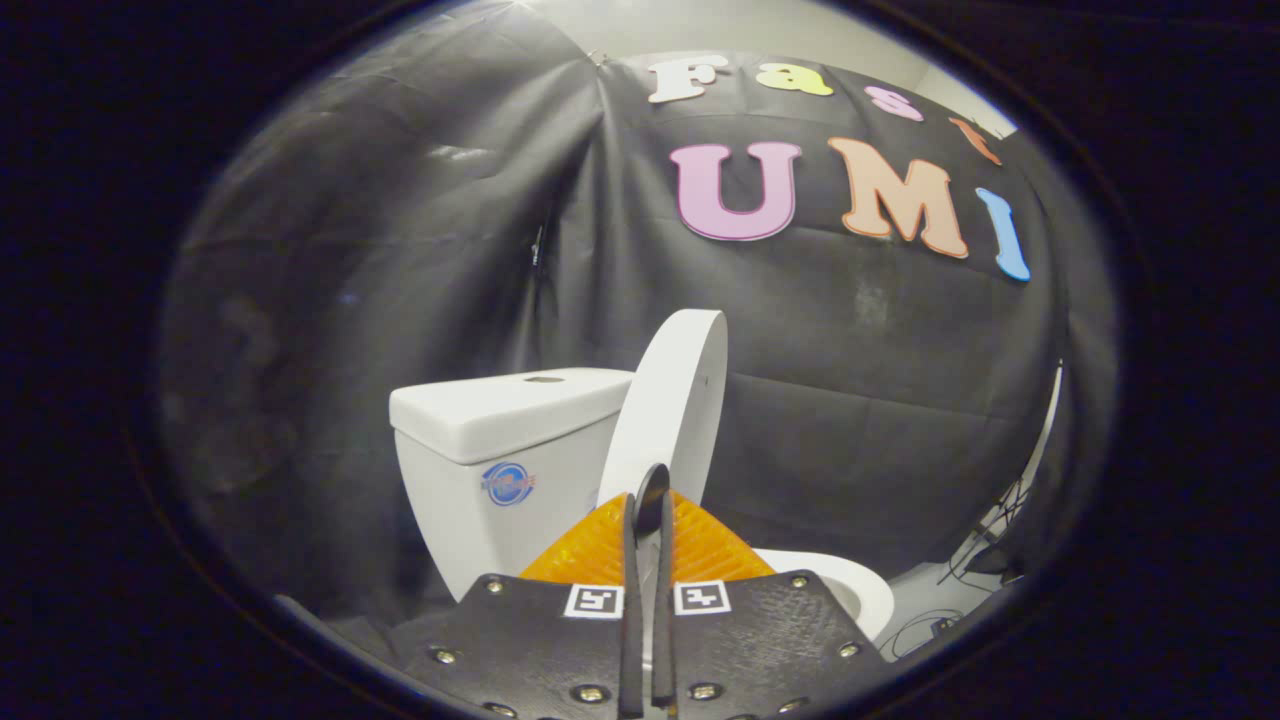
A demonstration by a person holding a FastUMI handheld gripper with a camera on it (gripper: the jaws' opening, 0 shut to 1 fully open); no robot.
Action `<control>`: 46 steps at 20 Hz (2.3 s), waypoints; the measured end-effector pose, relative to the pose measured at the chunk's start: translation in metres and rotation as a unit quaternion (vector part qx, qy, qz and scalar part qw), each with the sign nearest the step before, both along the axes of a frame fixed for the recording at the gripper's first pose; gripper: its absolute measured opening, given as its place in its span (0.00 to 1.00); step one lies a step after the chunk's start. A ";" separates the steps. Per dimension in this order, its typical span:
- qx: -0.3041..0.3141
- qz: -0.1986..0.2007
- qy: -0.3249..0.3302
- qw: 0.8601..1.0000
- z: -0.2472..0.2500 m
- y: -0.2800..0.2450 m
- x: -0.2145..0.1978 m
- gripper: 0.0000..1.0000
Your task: Open the toilet lid.
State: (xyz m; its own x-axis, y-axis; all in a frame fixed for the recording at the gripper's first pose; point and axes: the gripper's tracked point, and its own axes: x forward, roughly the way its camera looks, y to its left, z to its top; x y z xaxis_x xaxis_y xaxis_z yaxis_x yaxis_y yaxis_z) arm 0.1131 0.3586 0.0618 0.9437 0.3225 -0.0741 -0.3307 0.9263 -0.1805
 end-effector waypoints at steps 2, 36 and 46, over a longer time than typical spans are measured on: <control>-0.046 0.001 -0.020 0.999 -0.001 0.011 -0.002 0.04; -0.051 0.086 0.066 0.993 -0.042 0.020 -0.046 0.22; 0.085 0.078 -0.001 0.993 0.044 -0.029 -0.051 0.91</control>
State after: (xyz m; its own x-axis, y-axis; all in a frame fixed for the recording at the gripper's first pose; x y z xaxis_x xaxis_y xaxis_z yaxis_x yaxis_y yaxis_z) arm 0.0621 0.3298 0.1053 0.8813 0.4725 -0.0045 -0.4724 0.8810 -0.0265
